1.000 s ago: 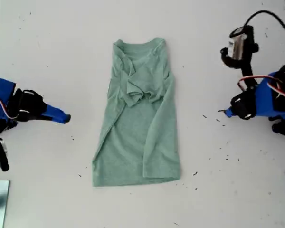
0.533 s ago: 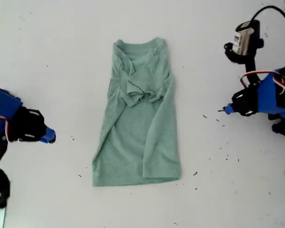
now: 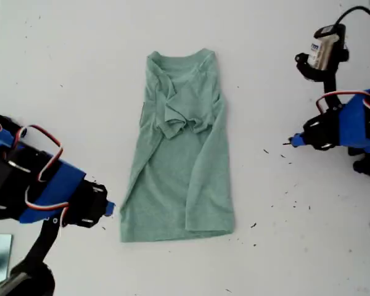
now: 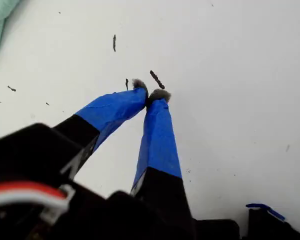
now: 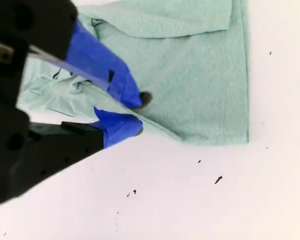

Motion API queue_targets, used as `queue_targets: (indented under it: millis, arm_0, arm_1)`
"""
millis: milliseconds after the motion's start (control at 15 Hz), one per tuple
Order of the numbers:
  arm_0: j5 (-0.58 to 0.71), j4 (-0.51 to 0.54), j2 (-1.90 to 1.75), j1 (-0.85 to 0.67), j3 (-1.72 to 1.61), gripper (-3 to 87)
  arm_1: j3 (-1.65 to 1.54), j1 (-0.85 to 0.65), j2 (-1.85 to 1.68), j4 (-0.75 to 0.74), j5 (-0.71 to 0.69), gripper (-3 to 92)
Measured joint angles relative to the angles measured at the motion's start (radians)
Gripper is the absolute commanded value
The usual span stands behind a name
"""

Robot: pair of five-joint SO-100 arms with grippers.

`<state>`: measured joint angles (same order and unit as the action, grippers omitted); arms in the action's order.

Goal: Fold t shirt

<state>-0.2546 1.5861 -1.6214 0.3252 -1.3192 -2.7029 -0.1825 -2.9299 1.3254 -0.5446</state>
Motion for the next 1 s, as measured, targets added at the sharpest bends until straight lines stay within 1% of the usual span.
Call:
queue_targets:
  millis: [67,267,400,533,600,667,733,800,933,1000]
  arm_0:
    - [0.015,0.000,0.000,0.000,0.000,28.7]
    - [0.044,-0.038,0.034,-0.012,-0.026,27.3]
    - [0.049,-0.172,0.043,-0.043,-0.184,26.4]
    - [0.049,-0.354,0.052,-0.067,-0.397,26.1]
    - [0.049,-0.423,0.075,-0.072,-0.460,26.2]
    - [0.044,-0.462,0.100,-0.072,-0.483,24.7]
    - [0.028,-0.494,0.117,-0.072,-0.505,14.5]
    - [0.005,-0.528,0.114,-0.072,-0.532,-0.1]
    - [-0.038,-0.558,0.069,-0.074,-0.589,-0.1]
    - [-0.066,-0.545,0.012,-0.064,-0.627,-0.1]
  arm_1:
    - [0.000,0.000,-0.003,0.000,0.000,3.2]
    - [0.000,0.000,-0.003,0.000,0.000,3.1]
    - [0.000,0.000,-0.003,0.000,0.000,3.1]
    - [0.000,0.017,-0.003,0.000,0.000,3.0]
    - [-0.003,0.025,-0.003,0.000,0.000,3.0]
    - [-0.005,0.032,-0.003,0.000,0.000,3.0]
    - [-0.009,0.043,-0.003,0.000,0.005,3.0]
    - [-0.020,0.051,-0.009,0.000,0.015,3.0]
    - [-0.055,0.069,-0.048,0.000,0.035,2.9]
    - [-0.063,0.078,-0.063,0.000,0.043,2.9]
